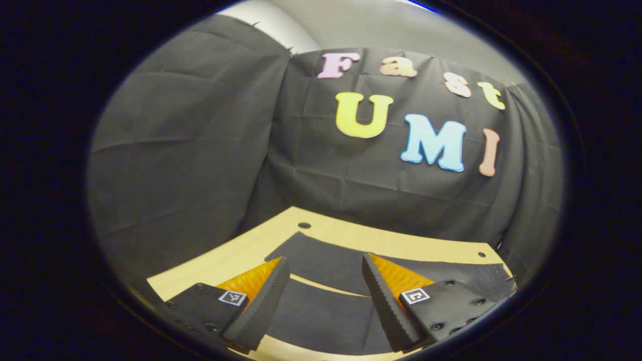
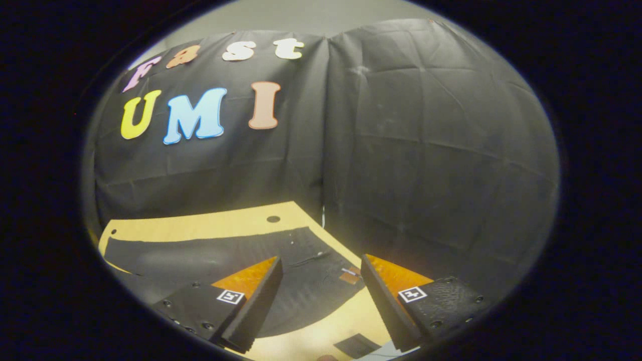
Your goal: Grasp the waist and the cuffs of the jeans and fold them to make the two legs overlap; first hold the waist and fold one-third of the jeans toward the cuffs, then hold the cuffs and fold the remaining one-third in the same direction to finish folding.
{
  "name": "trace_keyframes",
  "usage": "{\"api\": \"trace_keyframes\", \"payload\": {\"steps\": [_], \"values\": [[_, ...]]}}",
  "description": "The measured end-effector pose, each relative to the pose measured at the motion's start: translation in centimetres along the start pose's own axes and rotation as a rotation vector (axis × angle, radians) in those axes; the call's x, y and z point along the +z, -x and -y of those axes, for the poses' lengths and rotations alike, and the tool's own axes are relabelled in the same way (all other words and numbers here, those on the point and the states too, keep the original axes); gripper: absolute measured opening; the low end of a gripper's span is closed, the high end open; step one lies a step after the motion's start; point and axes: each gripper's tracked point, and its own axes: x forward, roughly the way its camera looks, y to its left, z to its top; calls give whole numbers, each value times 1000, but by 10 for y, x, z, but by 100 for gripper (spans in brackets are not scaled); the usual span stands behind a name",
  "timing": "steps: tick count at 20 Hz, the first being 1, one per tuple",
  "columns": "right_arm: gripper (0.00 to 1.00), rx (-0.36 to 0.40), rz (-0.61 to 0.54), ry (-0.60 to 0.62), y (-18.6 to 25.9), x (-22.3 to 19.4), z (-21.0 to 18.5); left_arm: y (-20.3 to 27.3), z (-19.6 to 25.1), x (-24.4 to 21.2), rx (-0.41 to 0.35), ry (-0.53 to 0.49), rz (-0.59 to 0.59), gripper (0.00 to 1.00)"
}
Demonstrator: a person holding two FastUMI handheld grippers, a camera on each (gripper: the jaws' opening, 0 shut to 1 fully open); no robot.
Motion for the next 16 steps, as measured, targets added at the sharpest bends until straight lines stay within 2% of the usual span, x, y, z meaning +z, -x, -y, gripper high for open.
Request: {"api": "trace_keyframes", "payload": {"steps": [2, 3, 7, 9, 16], "values": [[95, 4, -66, -37, -6, -13, 3, -9, -24, -24, 53, 132, -99, 92], [95, 12, -98, -69, -7, -18, 3, -12, -41, -37, 85, 202, -148, 96], [96, 55, -262, -254, -18, -54, -1, -4, -86, -95, 197, 416, -315, 97], [95, 74, -354, -354, -23, -75, -2, -4, -102, -111, 239, 490, -359, 97], [96, 100, -547, -610, -47, -119, -1, -13, -152, -157, 363, 736, -458, 97]]}}
